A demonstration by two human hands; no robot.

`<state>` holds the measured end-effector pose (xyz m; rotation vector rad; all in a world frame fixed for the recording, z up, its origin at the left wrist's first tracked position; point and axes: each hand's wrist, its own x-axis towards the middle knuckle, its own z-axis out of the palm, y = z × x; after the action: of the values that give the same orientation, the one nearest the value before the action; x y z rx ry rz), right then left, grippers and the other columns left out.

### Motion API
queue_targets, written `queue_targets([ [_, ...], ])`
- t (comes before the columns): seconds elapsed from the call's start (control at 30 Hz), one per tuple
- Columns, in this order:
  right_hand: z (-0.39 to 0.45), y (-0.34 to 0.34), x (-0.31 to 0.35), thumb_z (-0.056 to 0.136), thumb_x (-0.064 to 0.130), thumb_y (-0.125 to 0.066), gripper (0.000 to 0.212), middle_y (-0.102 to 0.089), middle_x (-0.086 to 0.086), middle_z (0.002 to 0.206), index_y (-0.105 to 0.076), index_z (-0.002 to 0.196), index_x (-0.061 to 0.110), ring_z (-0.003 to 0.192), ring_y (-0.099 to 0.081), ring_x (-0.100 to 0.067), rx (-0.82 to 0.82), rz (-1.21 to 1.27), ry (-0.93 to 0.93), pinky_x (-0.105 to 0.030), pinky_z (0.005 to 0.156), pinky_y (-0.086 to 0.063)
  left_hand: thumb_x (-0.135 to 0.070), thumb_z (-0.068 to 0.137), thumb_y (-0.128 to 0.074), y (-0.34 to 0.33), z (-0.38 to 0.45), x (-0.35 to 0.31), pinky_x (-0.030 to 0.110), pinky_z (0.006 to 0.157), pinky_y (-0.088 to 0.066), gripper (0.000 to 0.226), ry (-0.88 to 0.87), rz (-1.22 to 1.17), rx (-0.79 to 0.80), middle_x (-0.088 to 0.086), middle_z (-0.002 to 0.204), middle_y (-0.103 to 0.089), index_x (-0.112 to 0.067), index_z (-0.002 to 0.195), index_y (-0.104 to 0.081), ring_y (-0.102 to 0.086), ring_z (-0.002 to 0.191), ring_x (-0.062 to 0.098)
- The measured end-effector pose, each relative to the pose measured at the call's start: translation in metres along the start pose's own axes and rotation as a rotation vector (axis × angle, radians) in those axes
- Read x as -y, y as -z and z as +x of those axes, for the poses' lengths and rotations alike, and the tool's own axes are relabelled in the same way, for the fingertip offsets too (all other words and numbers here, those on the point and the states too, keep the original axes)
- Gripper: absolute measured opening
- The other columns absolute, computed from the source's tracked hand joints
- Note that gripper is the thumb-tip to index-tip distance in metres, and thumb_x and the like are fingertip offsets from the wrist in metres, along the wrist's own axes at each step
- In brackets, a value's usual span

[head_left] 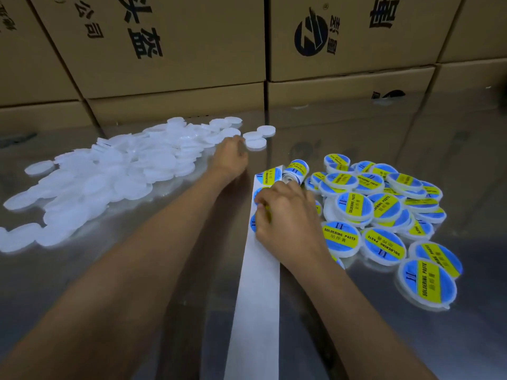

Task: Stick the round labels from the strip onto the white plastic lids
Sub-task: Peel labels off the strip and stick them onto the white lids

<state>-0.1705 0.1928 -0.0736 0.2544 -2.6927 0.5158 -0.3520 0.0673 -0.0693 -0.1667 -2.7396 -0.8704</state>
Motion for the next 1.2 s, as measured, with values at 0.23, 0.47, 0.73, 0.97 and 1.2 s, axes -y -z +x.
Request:
queue_targets([
  [0.23, 0.002, -0.004, -0.001, 0.091, 0.026, -0.041, 0.027, -0.057, 0.003, 0.108, -0.063, 0.106, 0.022, 0.110, -0.044, -0.022, -0.005, 0.002, -0.012, -0.037, 0.094, -0.032, -0.022, 0.100, -0.050, -0.039, 0.059, 0.000, 0.044, 0.116, -0.027, 0.040, -0.095, 0.287, 0.096, 0.014, 0.156, -0.038, -0.026, 0.137, -0.061, -0.030, 0.143, 0.033],
  [0.47, 0.004, -0.006, -0.004, 0.092, 0.027, -0.040, 0.027, -0.057, 0.004, 0.112, -0.062, 0.107, 0.024, 0.109, -0.043, -0.020, 0.007, -0.003, -0.002, -0.035, 0.092, -0.028, -0.003, 0.089, -0.058, -0.041, 0.053, 0.001, 0.042, 0.098, -0.042, 0.018, -0.232, 0.122, -0.099, 0.015, 0.120, -0.067, -0.003, 0.093, -0.075, -0.051, 0.121, 0.034],
  [0.73, 0.001, -0.005, -0.005, 0.090, 0.022, -0.045, 0.024, -0.060, 0.002, 0.109, -0.065, 0.102, 0.020, 0.108, -0.048, -0.022, 0.011, 0.006, 0.013, -0.036, 0.090, -0.030, -0.011, 0.099, -0.042, -0.017, 0.000, -0.005, 0.033, 0.067, -0.035, 0.014, -0.040, -0.278, -0.322, 0.012, 0.092, -0.066, -0.006, 0.106, -0.054, -0.061, 0.089, 0.035],
  [0.97, -0.010, 0.004, -0.003, 0.086, 0.016, -0.056, 0.030, -0.064, 0.003, 0.116, -0.067, 0.114, 0.019, 0.112, -0.055, -0.018, 0.077, 0.132, 0.040, -0.033, 0.100, -0.036, -0.004, 0.085, -0.058, 0.033, -0.076, 0.016, 0.047, 0.090, -0.058, 0.020, 0.271, -0.604, -0.246, 0.009, 0.097, -0.072, -0.014, 0.097, -0.072, -0.068, 0.099, 0.028],
  [1.2, -0.022, 0.014, -0.004, 0.085, 0.014, -0.067, 0.037, -0.058, 0.004, 0.124, -0.064, 0.122, 0.017, 0.116, -0.053, -0.015, 0.157, 0.289, 0.010, -0.035, 0.103, -0.038, -0.014, 0.098, -0.059, 0.053, -0.144, 0.003, 0.037, 0.074, -0.060, 0.011, 0.328, -0.834, -0.144, 0.003, 0.099, -0.068, -0.021, 0.106, -0.065, -0.069, 0.060, 0.017],
])
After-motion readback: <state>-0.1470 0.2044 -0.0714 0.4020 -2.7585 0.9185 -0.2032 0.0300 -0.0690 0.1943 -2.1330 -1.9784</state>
